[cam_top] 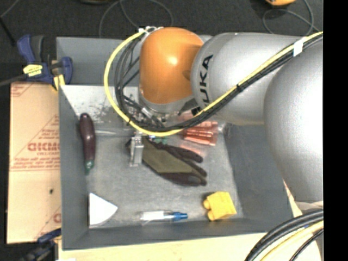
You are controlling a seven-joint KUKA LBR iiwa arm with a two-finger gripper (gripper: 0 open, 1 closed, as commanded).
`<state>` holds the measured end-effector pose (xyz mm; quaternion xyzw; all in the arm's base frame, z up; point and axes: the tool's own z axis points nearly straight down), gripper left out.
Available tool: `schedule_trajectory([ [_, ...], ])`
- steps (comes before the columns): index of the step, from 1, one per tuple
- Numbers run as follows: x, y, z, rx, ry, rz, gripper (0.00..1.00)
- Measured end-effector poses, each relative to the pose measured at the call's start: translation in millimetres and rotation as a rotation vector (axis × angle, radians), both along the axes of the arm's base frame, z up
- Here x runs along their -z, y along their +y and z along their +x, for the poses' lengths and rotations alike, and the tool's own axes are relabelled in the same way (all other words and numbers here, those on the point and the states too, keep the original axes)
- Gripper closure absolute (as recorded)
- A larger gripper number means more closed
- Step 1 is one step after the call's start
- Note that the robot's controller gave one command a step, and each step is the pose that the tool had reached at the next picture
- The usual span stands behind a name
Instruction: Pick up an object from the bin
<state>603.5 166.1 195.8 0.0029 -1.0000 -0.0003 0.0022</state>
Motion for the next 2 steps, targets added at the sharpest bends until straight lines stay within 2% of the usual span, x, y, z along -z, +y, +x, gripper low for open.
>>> schedule_trajectory([
  [1,-5,-1,1.3,0.003,-0.007,0.001,0.00],
  [2,16,-37,8.7,-0.056,-0.009,0.002,0.00],
])
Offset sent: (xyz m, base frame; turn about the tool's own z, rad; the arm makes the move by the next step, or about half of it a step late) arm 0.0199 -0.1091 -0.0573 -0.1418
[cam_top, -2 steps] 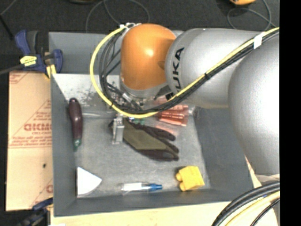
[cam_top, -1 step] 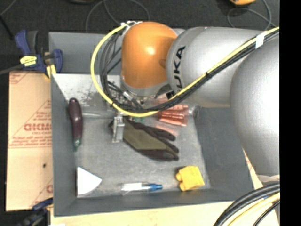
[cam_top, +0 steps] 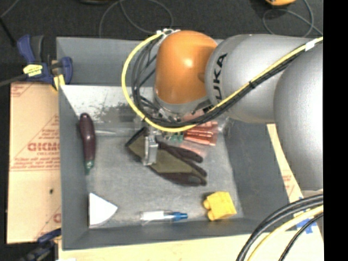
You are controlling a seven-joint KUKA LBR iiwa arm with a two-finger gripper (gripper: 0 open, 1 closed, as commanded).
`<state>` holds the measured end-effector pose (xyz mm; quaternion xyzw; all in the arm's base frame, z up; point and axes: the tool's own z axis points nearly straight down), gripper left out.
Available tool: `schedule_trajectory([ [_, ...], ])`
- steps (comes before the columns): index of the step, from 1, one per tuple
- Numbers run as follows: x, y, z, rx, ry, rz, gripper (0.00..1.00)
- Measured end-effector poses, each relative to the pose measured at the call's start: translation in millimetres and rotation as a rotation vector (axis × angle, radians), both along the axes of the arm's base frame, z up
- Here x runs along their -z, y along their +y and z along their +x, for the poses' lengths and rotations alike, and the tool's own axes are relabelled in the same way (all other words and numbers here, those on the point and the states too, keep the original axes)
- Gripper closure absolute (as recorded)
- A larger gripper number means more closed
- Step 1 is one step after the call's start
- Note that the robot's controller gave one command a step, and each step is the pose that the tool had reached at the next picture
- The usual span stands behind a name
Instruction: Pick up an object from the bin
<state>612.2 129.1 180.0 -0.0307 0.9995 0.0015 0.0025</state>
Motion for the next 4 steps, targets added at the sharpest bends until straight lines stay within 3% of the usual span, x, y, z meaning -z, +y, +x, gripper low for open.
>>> schedule_trajectory([
  [1,15,-20,2.1,-0.010,-0.005,-0.002,0.00],
  [2,-3,7,8.2,-0.154,0.010,-0.004,0.00],
  [3,-14,0,8.8,-0.181,-0.014,0.000,0.00],
  [4,17,-14,7.8,0.106,0.000,-0.002,0.00],
])
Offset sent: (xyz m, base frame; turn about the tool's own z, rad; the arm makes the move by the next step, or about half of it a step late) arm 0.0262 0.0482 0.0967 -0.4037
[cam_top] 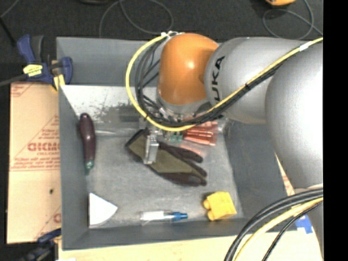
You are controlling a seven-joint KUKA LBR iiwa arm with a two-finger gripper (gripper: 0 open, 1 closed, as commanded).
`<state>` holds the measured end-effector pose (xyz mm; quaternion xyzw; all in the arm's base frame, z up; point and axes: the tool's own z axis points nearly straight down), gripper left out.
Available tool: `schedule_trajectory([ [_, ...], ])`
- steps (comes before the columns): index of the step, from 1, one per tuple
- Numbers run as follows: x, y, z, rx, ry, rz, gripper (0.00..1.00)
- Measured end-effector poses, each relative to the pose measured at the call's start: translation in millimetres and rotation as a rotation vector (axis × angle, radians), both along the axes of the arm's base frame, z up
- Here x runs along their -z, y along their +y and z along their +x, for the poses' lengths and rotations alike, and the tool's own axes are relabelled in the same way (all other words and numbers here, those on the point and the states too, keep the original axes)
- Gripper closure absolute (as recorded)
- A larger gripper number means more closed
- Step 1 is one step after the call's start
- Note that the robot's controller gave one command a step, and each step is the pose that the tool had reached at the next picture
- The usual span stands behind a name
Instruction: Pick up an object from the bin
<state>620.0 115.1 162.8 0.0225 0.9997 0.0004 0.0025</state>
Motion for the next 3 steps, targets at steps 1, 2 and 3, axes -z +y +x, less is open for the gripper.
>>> schedule_trajectory([
  [1,31,-20,-2.9,-0.034,-0.009,0.001,0.00],
  [2,56,-32,0.0,-0.146,-0.006,-0.001,0.00],
  [3,80,-44,-5.6,0.051,-0.012,0.004,0.00],
])
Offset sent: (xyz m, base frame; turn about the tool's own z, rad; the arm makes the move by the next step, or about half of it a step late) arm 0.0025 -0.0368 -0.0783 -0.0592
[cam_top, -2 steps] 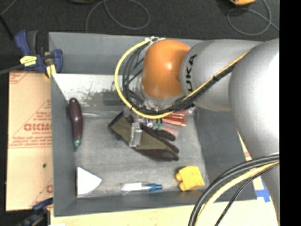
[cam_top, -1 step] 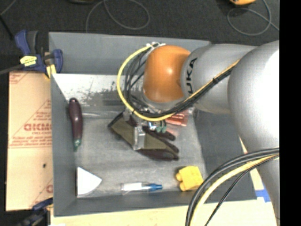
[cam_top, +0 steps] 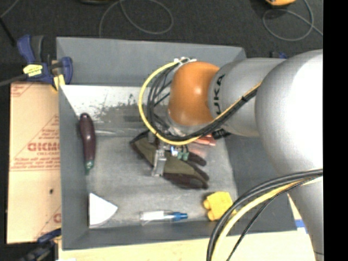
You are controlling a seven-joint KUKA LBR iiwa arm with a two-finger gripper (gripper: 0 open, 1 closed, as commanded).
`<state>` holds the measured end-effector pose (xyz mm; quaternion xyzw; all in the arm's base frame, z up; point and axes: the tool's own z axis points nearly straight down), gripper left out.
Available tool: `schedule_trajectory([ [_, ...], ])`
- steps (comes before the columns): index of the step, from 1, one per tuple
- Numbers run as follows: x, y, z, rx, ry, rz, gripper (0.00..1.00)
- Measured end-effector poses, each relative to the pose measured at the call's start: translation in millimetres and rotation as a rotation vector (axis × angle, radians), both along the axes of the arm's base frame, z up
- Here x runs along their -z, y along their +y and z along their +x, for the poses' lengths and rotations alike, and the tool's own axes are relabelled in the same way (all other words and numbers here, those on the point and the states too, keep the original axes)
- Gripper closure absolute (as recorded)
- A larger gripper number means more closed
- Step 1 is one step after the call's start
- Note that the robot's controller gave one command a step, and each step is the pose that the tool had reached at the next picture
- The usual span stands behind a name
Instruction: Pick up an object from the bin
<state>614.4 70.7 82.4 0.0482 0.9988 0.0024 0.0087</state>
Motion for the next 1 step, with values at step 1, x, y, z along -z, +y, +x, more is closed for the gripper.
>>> schedule_trajectory([
  [1,9.4,-24.8,0.5,-0.172,-0.001,-0.005,1.00],
])
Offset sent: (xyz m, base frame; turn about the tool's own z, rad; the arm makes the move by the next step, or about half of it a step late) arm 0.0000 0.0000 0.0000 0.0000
